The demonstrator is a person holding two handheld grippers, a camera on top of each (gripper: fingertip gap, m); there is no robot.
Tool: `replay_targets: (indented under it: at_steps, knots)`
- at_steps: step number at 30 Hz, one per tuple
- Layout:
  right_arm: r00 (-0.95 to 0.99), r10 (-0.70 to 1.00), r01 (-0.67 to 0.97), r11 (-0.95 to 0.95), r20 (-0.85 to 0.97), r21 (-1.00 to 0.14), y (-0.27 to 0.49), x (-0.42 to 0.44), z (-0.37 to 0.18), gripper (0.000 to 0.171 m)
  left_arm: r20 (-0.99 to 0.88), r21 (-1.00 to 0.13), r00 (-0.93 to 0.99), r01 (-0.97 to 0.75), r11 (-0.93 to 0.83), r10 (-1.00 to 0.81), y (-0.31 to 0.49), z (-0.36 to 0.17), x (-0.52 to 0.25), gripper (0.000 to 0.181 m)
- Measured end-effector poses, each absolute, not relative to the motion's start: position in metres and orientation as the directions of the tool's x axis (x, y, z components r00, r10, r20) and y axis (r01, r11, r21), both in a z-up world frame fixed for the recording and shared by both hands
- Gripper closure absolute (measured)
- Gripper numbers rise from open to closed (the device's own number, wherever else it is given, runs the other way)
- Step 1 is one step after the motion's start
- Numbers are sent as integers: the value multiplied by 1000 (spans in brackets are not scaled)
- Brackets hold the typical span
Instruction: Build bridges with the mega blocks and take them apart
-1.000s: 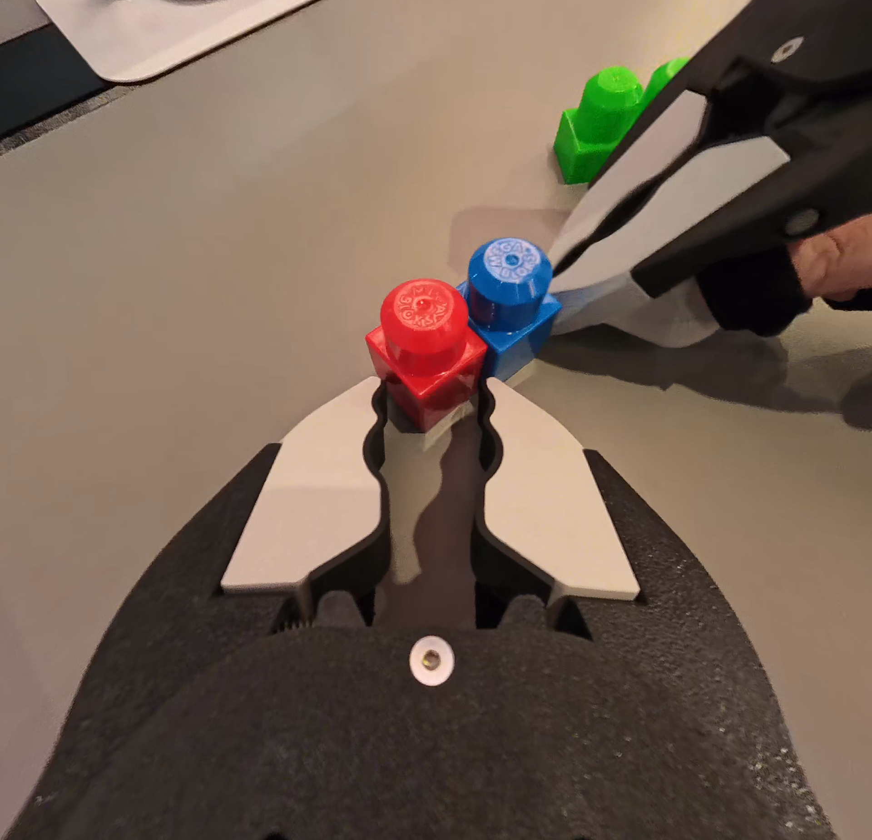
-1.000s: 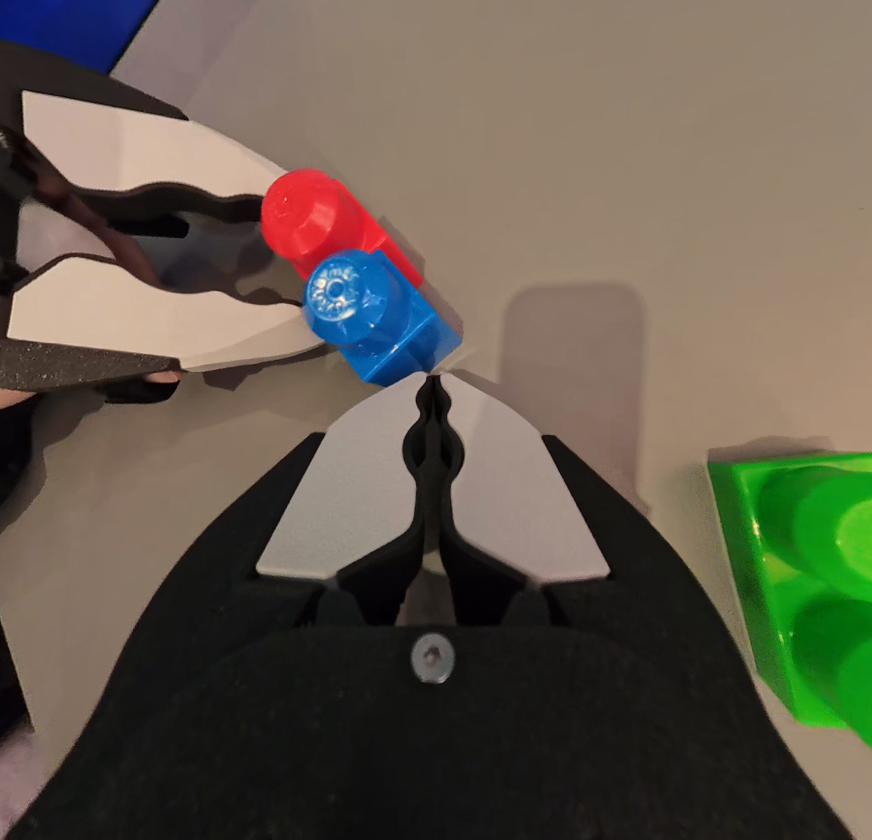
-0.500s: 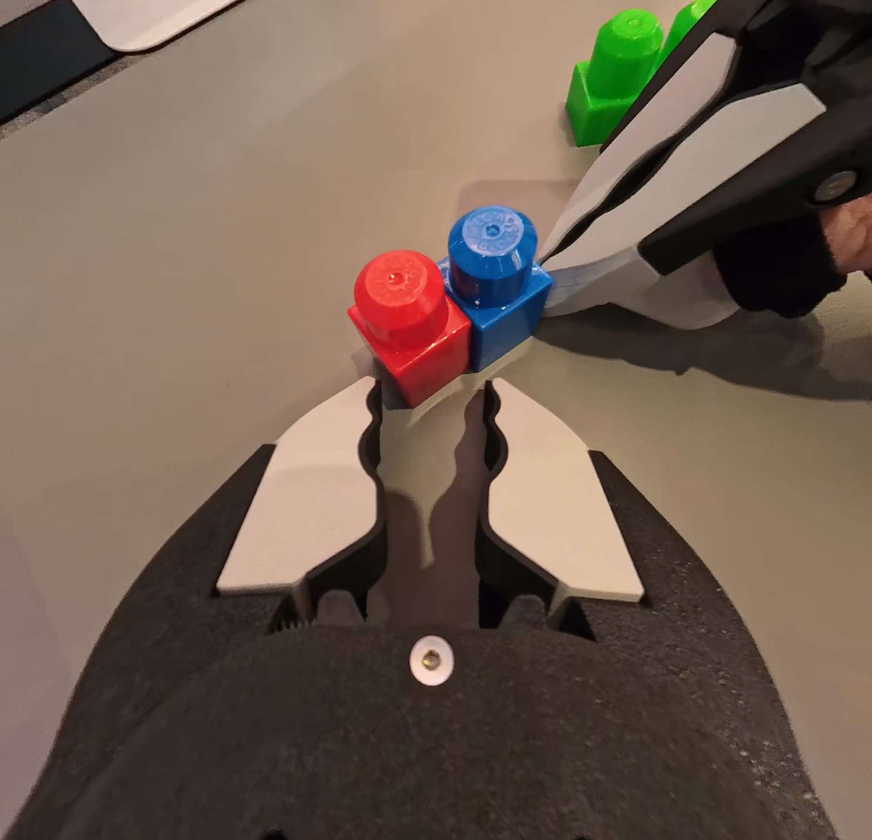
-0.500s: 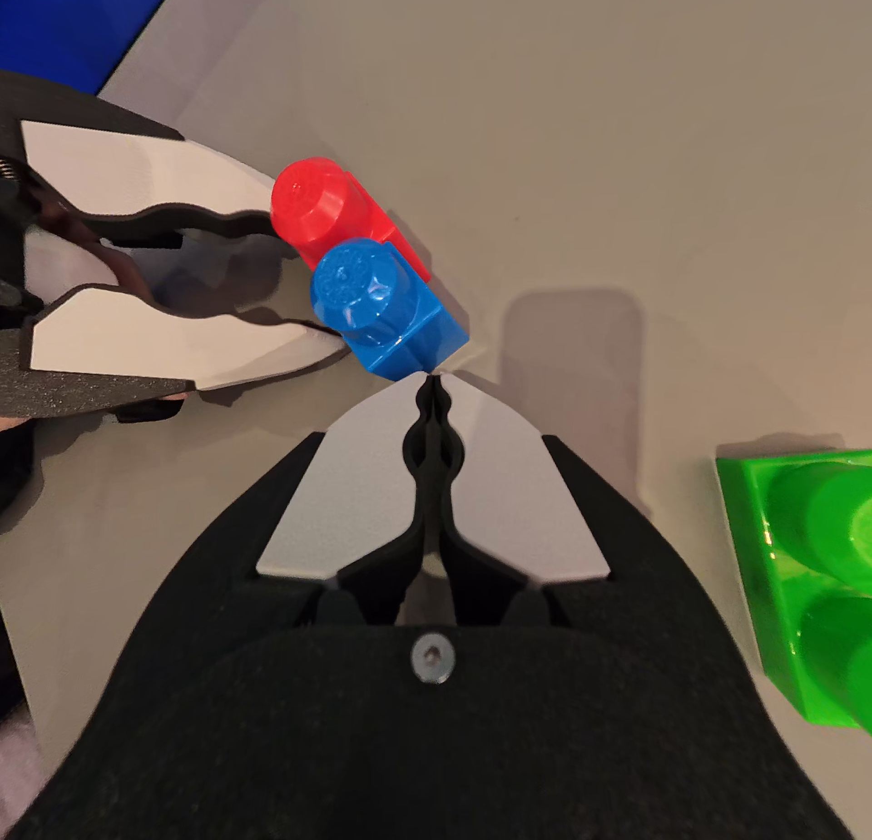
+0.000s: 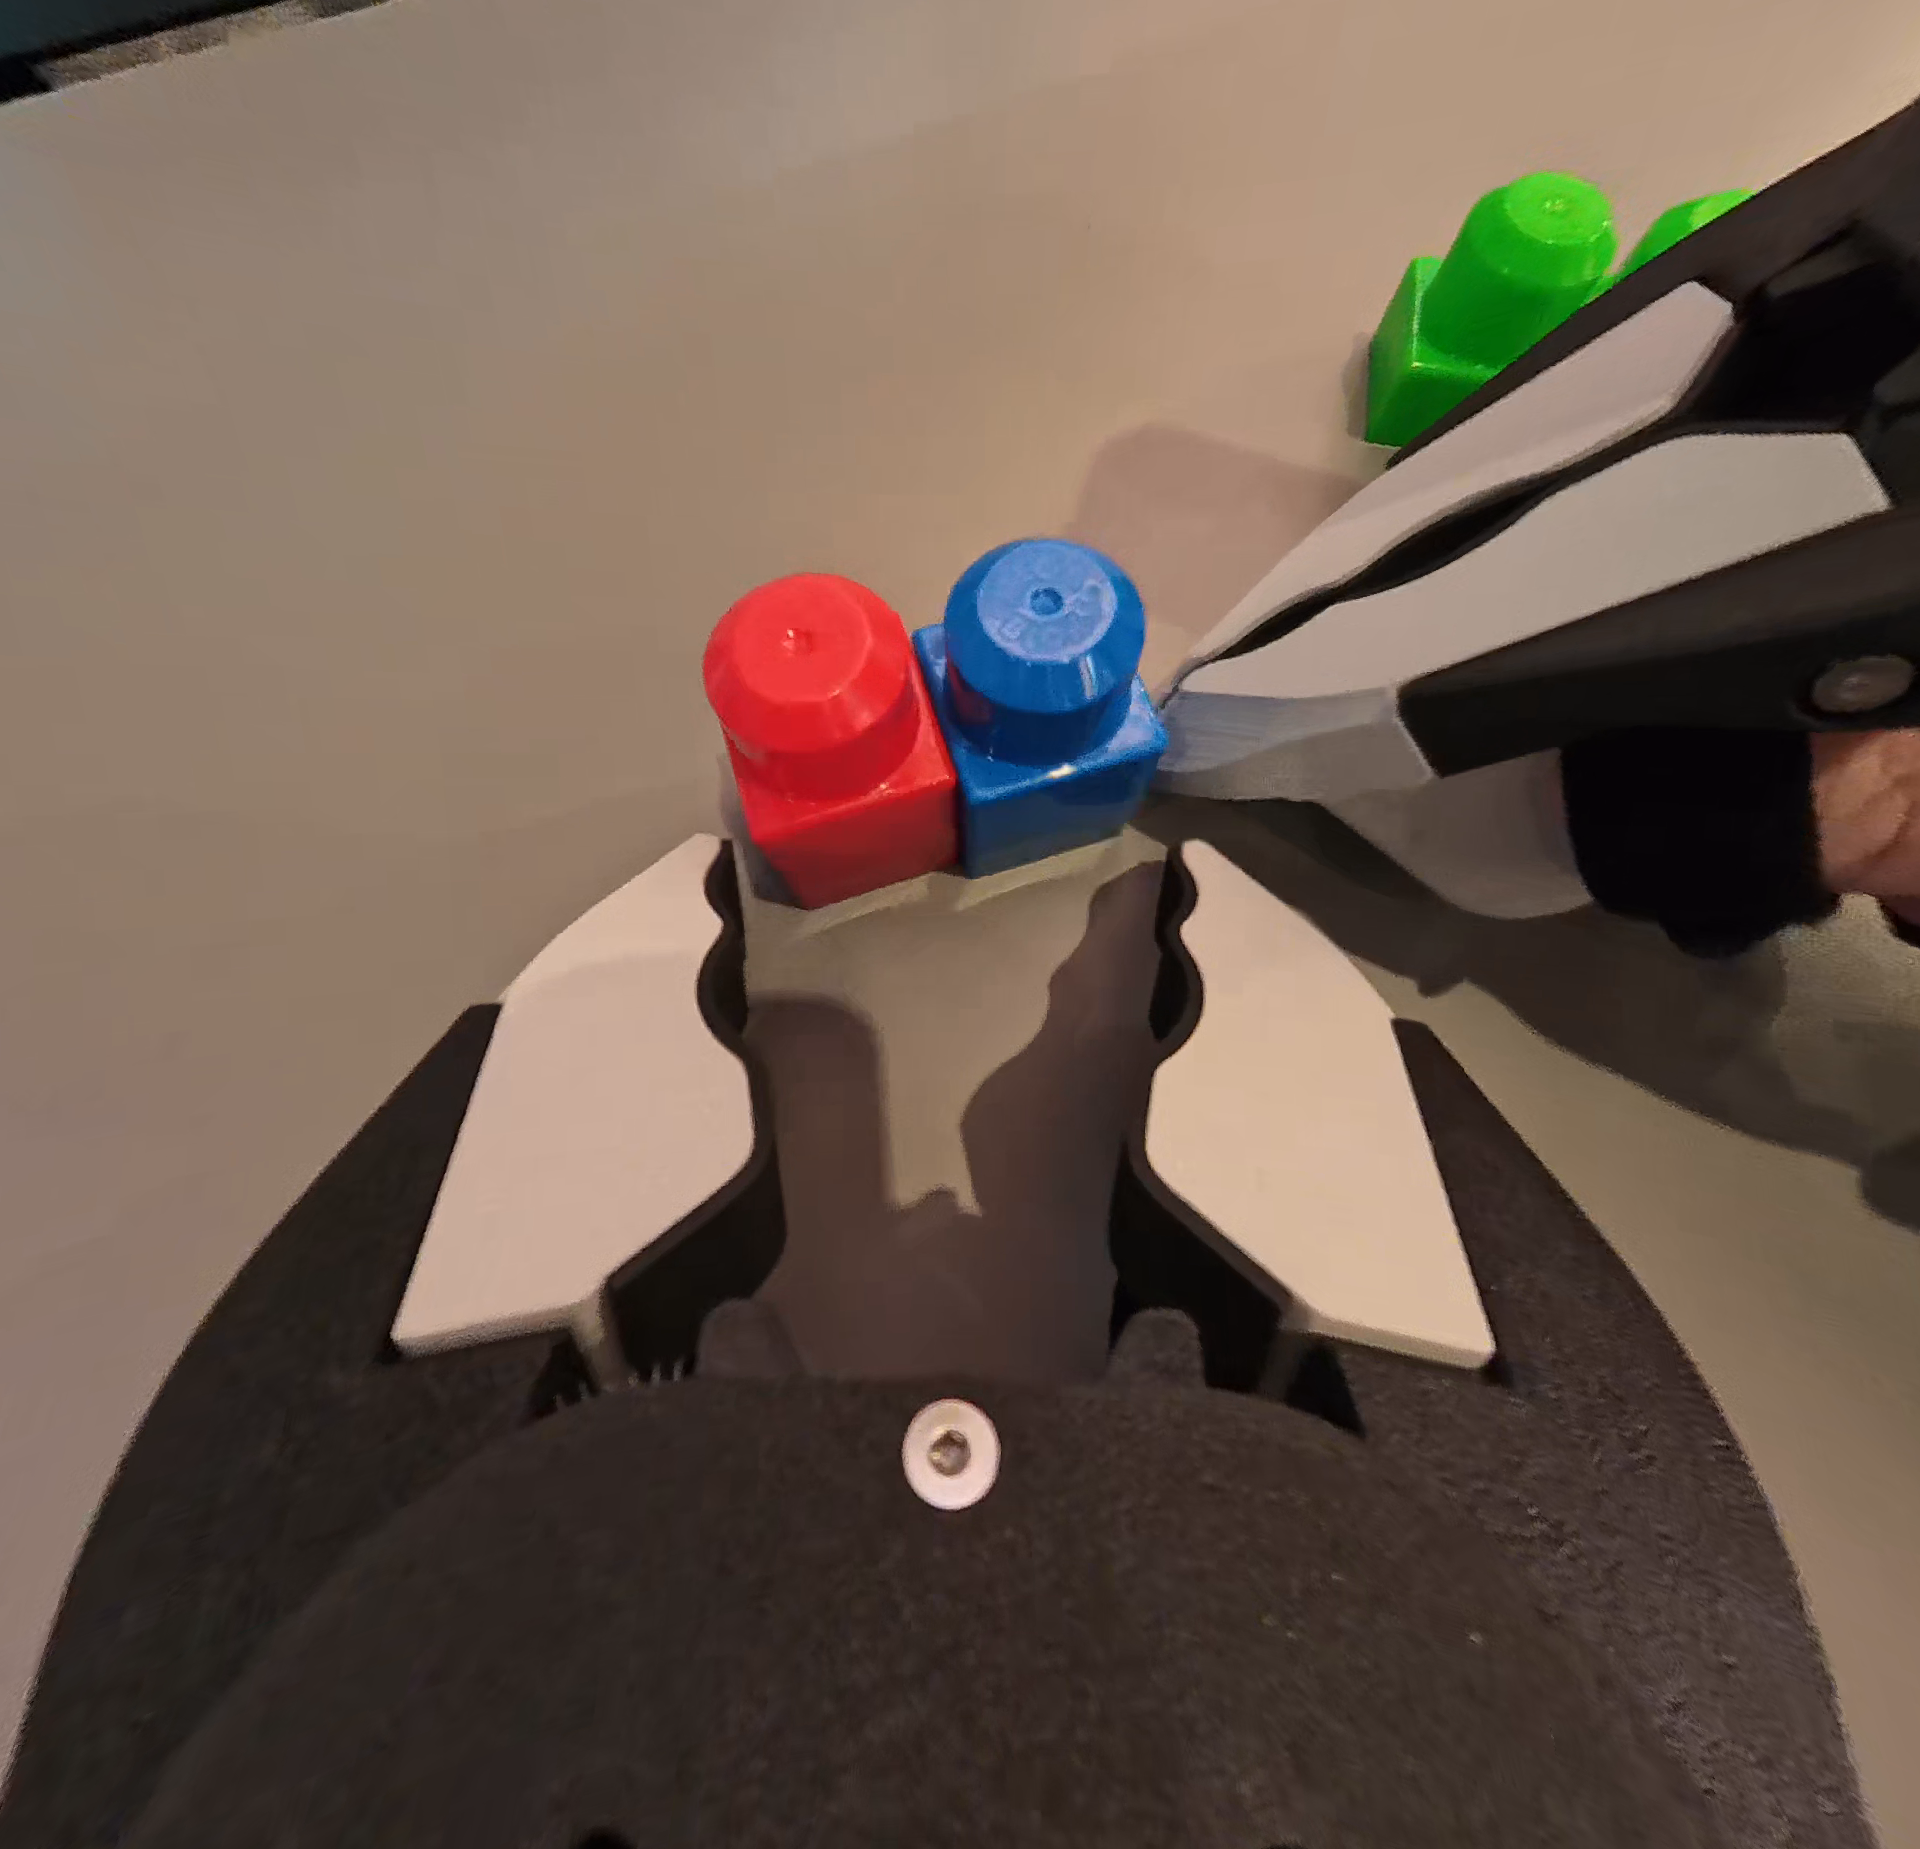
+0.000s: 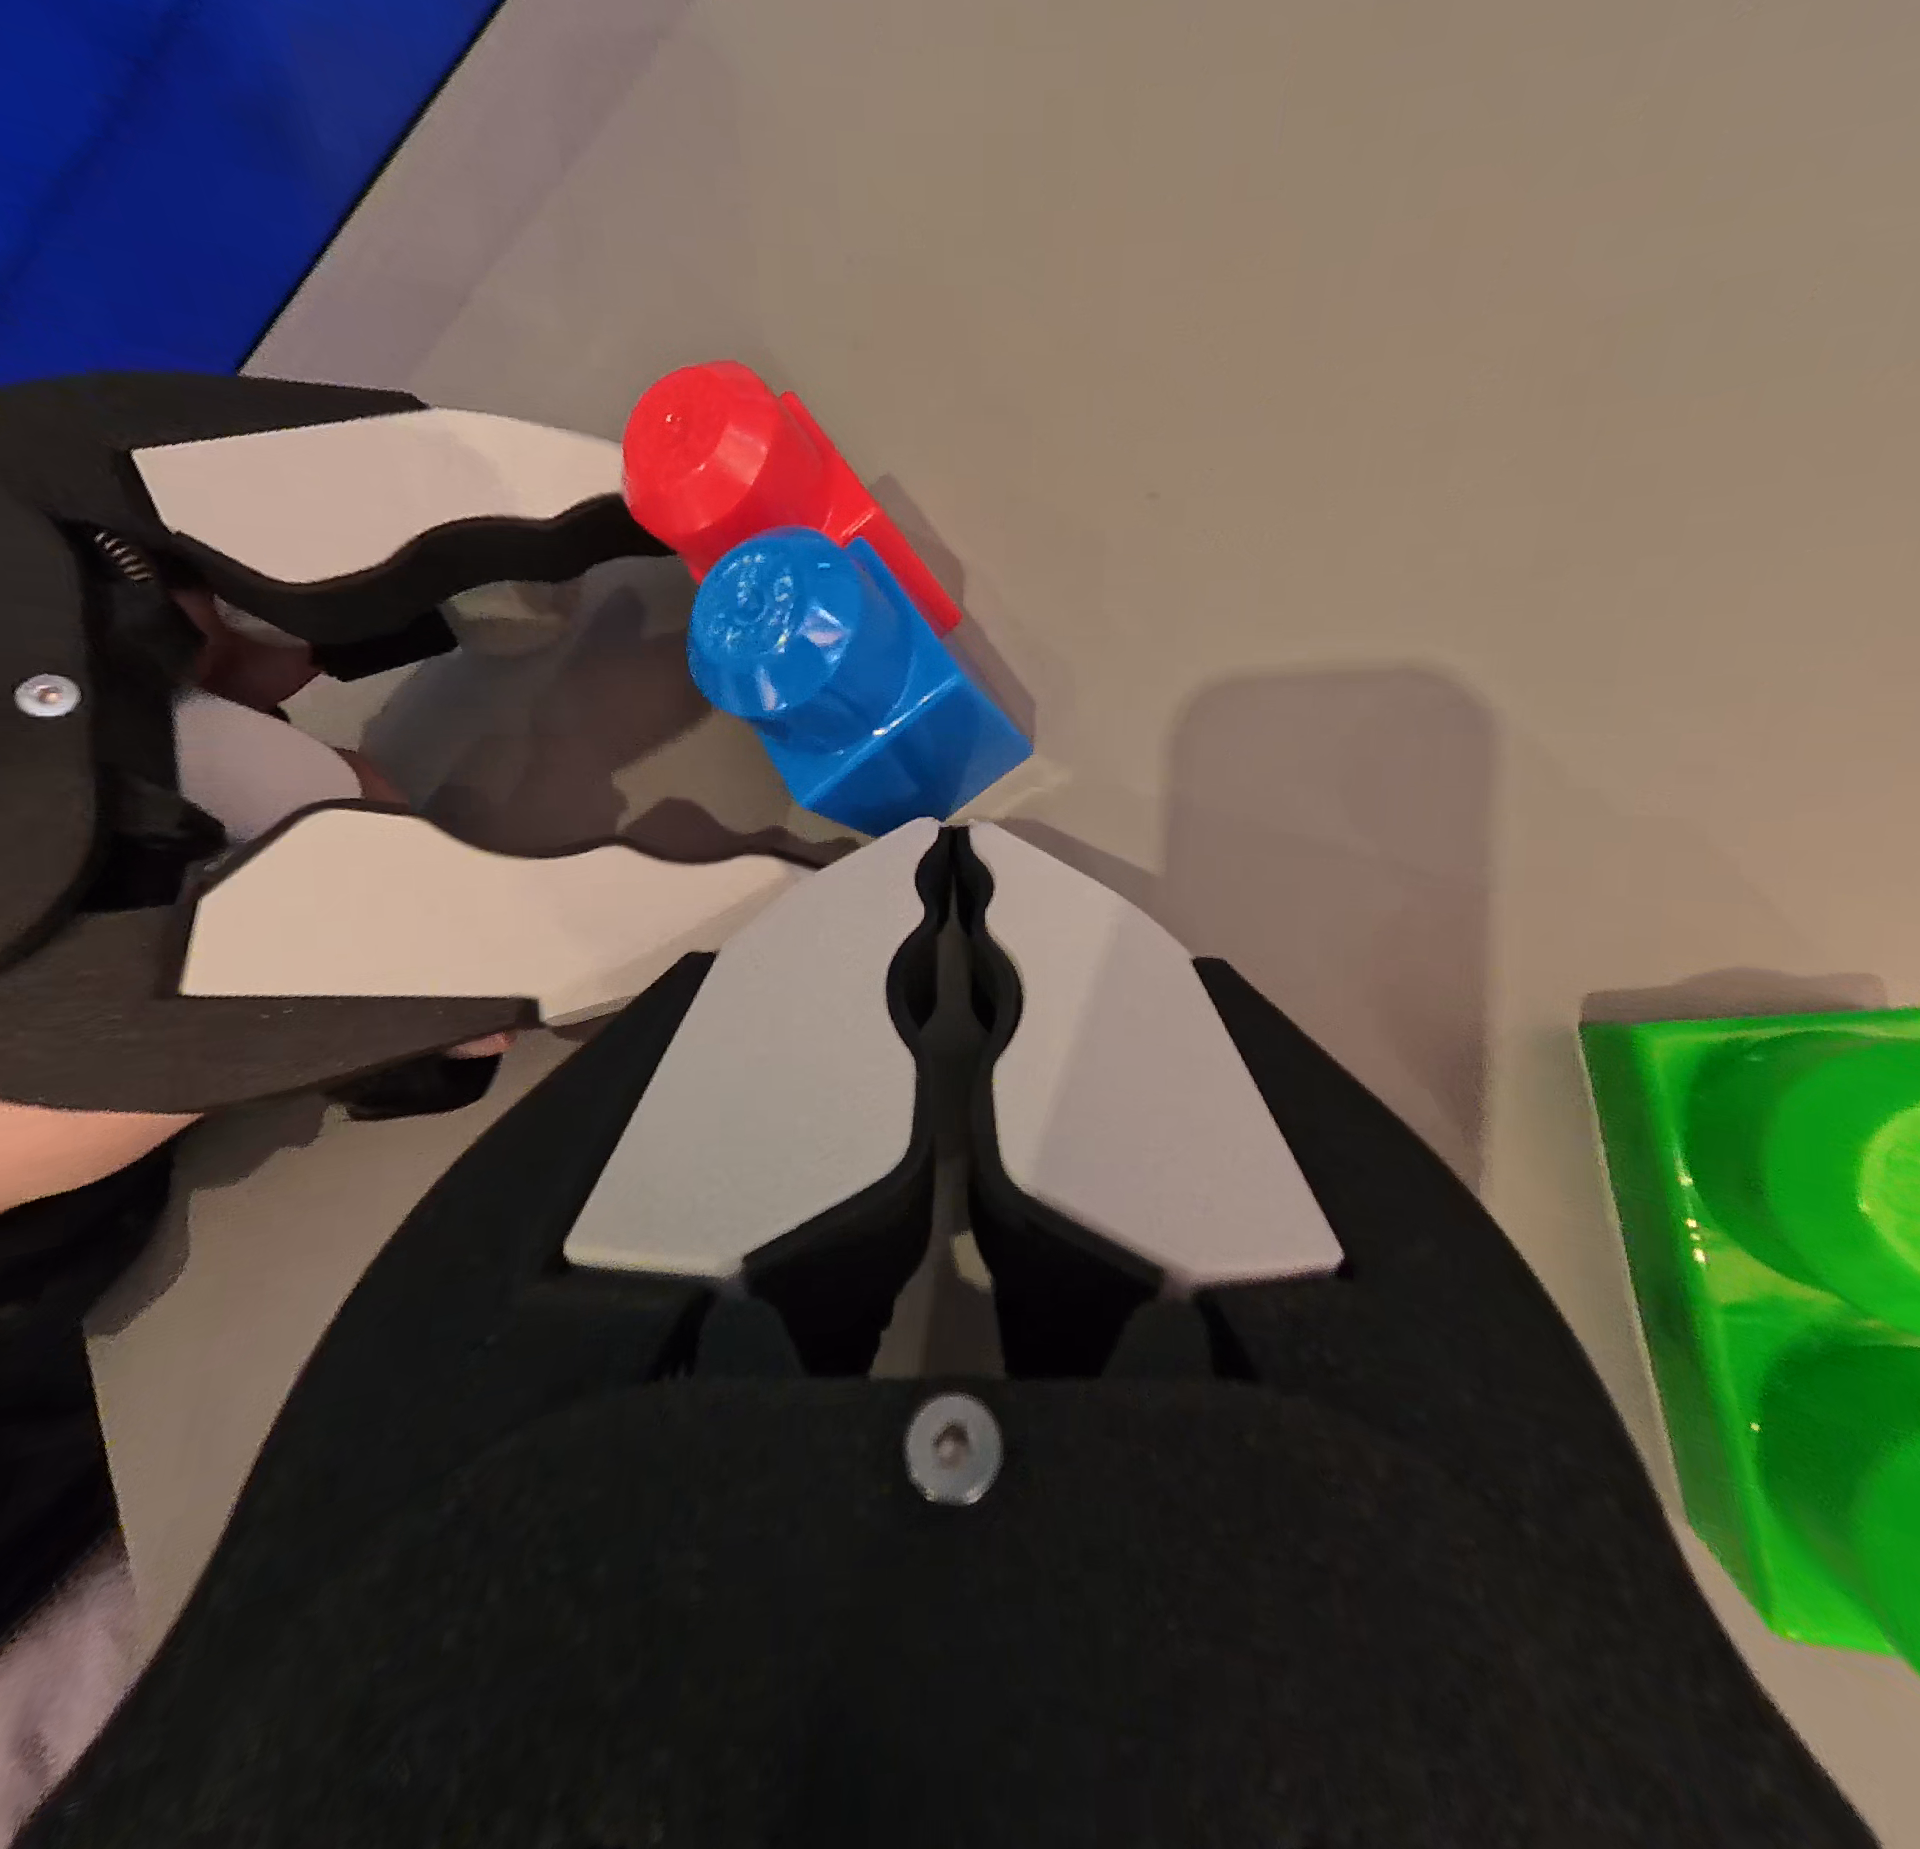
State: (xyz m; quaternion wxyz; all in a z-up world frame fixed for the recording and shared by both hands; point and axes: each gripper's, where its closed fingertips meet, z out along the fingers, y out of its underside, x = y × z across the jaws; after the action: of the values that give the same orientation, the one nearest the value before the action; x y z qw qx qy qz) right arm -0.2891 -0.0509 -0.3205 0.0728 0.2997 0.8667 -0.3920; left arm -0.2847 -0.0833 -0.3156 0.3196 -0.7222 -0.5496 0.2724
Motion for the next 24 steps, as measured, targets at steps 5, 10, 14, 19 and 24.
replay_targets:
  at_steps: [5,10,14,19,24]
  knots:
    - [-808,487,569,500,-331,-653,-43,-298,-317,171,-67,-758,181,630,-169,981,-88,-316,-293,101]
    - [-797,473,591,481,-376,-648,-42,-299,-316,171,-77,-751,152,642,-158,985,-88,-318,-294,98]
    - [-789,466,603,470,-399,-644,-41,-300,-318,171,-15,-772,124,629,-91,992,-83,-314,-293,99]
    - [-793,457,600,468,-403,-649,-43,-300,-318,171,-28,-766,108,636,-91,994,-77,-315,-295,95]
    - [-793,462,598,468,-398,-650,-41,-301,-318,171,-62,-751,80,652,-100,995,-79,-318,-301,93]
